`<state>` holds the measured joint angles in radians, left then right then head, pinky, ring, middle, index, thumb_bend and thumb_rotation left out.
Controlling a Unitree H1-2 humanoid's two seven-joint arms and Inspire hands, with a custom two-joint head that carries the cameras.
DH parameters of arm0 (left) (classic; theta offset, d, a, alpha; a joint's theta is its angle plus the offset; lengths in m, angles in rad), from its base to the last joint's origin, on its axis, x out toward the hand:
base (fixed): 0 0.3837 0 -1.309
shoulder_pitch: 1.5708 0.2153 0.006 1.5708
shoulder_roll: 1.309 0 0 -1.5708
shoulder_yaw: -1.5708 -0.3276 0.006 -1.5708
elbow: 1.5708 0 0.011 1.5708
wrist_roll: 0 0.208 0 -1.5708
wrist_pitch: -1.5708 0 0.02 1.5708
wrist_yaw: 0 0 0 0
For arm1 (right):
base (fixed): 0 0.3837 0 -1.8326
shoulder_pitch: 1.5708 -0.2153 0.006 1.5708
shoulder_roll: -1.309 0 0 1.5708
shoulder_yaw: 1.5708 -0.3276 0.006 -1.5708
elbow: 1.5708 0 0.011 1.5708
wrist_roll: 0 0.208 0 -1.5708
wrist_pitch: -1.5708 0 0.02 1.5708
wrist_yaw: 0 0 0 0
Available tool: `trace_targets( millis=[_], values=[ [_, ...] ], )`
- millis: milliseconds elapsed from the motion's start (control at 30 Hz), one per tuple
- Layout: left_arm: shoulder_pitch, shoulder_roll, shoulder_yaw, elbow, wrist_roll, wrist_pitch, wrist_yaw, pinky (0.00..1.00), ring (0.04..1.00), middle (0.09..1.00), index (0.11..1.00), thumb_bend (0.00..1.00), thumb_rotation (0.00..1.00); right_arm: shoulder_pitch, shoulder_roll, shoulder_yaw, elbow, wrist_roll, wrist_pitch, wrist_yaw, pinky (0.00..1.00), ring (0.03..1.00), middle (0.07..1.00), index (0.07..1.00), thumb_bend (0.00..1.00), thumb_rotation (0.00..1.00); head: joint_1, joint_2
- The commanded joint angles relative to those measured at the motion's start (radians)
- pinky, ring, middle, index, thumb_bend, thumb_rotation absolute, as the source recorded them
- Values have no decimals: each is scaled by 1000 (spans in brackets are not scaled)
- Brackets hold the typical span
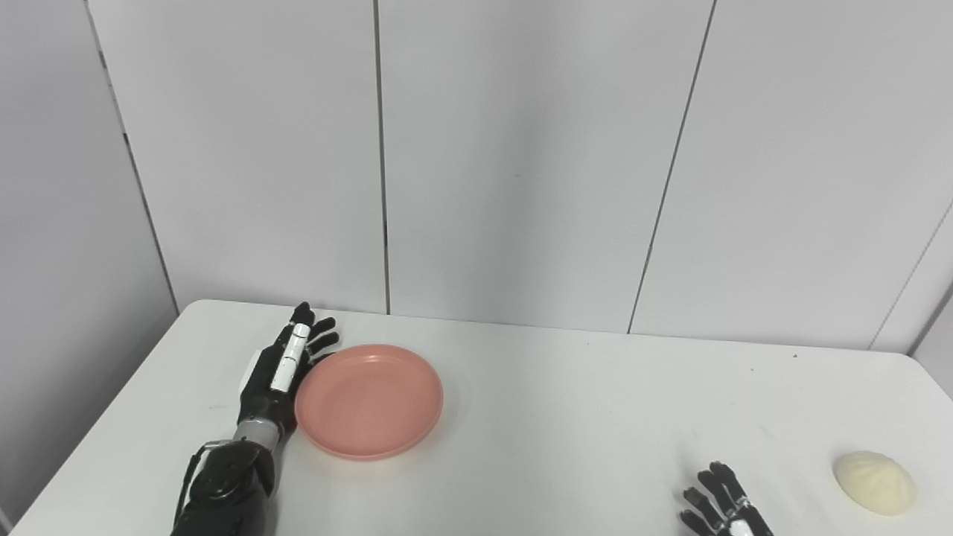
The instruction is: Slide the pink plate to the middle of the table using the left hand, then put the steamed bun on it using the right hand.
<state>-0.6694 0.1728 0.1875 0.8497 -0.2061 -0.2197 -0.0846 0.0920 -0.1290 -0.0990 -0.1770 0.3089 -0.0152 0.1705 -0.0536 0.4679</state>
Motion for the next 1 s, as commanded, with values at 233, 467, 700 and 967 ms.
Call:
trace_targets(
  millis=[233, 467, 700, 967],
  values=[
    [-4, -41, -15, -128, 5, 64, 19, 726, 812, 824, 931, 779, 816, 0, 30, 20, -38, -25, -5, -19, 882, 889, 935, 927, 804, 717, -70, 14],
    [11, -69, -18, -192, -6, 93, -4, 702, 805, 818, 919, 768, 800, -4, 54, 41, -51, -60, 6, -49, 870, 883, 930, 926, 809, 718, -128, 21],
    [21, -99, -27, -217, -16, 92, -14, 716, 787, 791, 897, 799, 764, -13, 74, 70, -51, -96, 6, -70, 877, 886, 932, 922, 817, 736, -184, 25],
    [28, -129, -57, -228, -11, 105, -20, 730, 789, 796, 893, 817, 749, -14, 92, 96, -66, -123, 20, -91, 875, 890, 933, 931, 820, 764, -251, 24]
  ],
)
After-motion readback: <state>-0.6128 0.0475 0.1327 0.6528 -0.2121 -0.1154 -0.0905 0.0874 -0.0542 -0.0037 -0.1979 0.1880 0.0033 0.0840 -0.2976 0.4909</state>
